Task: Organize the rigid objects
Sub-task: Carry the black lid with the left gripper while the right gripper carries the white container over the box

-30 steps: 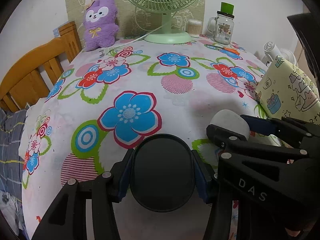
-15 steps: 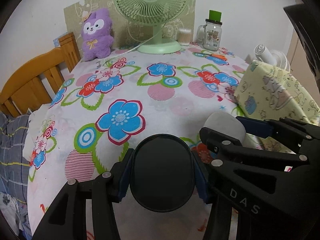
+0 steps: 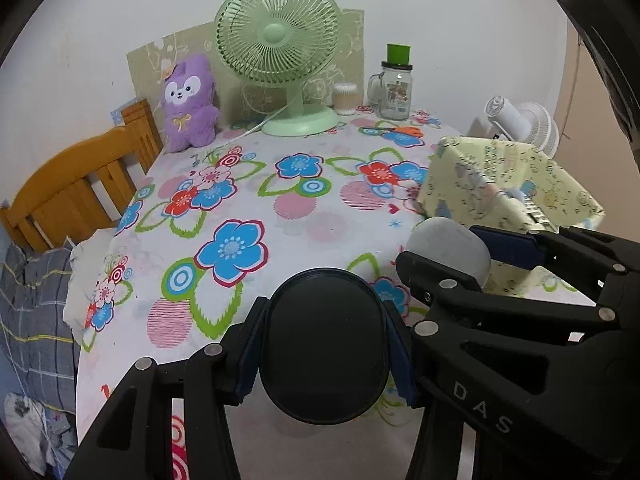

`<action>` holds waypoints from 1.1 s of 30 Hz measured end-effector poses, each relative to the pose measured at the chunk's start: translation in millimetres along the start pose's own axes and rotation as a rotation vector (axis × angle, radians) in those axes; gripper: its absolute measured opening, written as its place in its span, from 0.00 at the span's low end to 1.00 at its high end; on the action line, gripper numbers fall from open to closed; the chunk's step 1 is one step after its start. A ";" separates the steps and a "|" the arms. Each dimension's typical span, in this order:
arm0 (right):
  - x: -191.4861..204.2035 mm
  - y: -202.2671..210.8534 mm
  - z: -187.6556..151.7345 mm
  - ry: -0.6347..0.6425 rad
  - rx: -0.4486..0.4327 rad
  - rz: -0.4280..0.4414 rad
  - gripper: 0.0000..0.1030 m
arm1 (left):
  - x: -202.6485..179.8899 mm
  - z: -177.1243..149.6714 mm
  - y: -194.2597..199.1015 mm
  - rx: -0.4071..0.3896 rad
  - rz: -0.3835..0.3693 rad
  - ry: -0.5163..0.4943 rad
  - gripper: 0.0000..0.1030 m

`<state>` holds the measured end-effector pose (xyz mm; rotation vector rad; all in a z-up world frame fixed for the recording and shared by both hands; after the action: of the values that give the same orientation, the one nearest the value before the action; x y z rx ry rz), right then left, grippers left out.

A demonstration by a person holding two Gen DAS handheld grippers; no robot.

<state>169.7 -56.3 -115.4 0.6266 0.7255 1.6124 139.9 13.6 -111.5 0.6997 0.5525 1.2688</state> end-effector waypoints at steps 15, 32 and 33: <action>-19.9 61.1 -13.9 0.018 -0.066 -0.050 0.54 | -35.1 -0.4 44.7 -0.044 -0.005 -0.057 0.55; -69.5 92.4 -7.3 -0.015 -0.105 -0.035 0.54 | -84.6 24.8 59.0 -0.078 -0.015 -0.102 0.55; -72.4 93.1 -6.5 -0.017 -0.106 -0.037 0.54 | -88.4 27.3 58.4 -0.079 -0.020 -0.106 0.55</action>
<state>115.5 -138.4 -50.1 0.5463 0.6313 1.5987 101.5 -68.7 -50.6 0.6892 0.4198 1.2211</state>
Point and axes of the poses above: each gripper's, at about its wrist camera, not at the fingertips, and y roughly against the way its jaws point, x to its left, z to its top, the point moved 5 cm from there along -y, roughly the way its jaws point, and after that the axes turned 2 degrees about y, right-handed, at the moved point
